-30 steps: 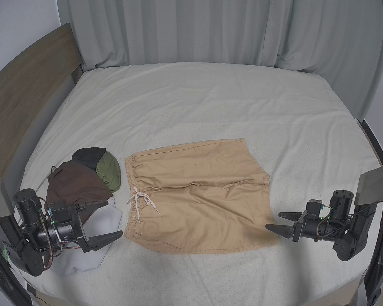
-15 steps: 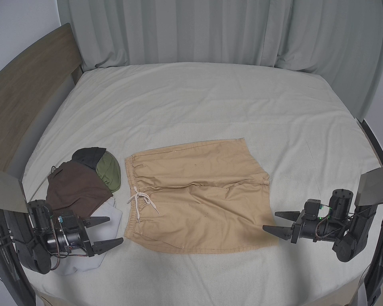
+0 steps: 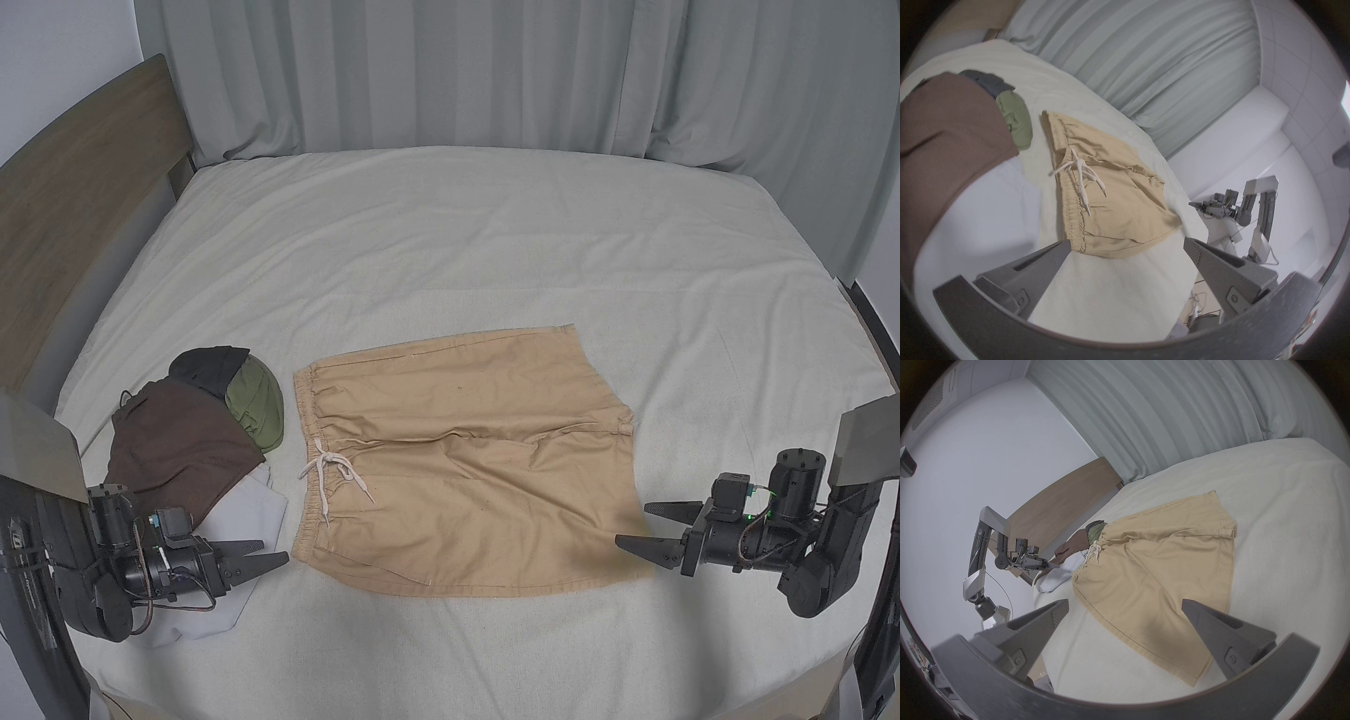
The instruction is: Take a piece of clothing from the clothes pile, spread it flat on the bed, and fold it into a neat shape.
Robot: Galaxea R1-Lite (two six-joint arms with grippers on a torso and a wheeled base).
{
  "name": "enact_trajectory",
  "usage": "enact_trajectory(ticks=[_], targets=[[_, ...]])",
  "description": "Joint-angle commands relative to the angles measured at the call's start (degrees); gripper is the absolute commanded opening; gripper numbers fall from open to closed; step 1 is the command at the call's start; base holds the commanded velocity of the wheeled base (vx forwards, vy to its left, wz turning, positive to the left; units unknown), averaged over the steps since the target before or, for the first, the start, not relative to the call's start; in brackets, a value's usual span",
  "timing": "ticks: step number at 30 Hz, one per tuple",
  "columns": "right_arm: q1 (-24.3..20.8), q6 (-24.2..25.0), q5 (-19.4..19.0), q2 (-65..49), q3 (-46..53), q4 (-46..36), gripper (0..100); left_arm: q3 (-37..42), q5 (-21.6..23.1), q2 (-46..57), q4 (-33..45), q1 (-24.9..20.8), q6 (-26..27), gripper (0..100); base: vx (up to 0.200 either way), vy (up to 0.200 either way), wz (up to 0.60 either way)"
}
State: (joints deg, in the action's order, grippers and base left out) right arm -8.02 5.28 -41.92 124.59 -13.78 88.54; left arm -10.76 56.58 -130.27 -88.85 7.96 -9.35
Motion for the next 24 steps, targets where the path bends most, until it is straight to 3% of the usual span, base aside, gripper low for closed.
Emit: enact_trajectory(ticks=[1,9,12,15,24], targets=[[0.29,-0.8,0.0,1.54,-0.2,0.05,100,-0.31,-0.15,-0.95,-0.01,-0.23,-2.87,100,0.0,0.0,0.0],[0.29,-0.8,0.0,1.8,-0.2,0.05,100,-2.51,-6.48,-3.76,-0.01,-1.54,-5.77,100,0.0,0.0,0.0],[0.37,-0.8,0.0,1.8,-0.2,0.05,100,-4.35,-12.1,-5.35,-0.01,-5.24,-12.27,100,0.0,0.0,0.0],[0.46,-0.8,0.0,1.89,-0.2,0.05,100,-5.67,-14.83,-6.14,-0.01,-6.73,-15.17,100,0.0,0.0,0.0],[0.73,-0.8,0.0,1.89,-0.29,0.05,100,-8.22,-16.15,-10.53,-0.1,-6.99,-15.26,100,0.0,0.0,0.0]])
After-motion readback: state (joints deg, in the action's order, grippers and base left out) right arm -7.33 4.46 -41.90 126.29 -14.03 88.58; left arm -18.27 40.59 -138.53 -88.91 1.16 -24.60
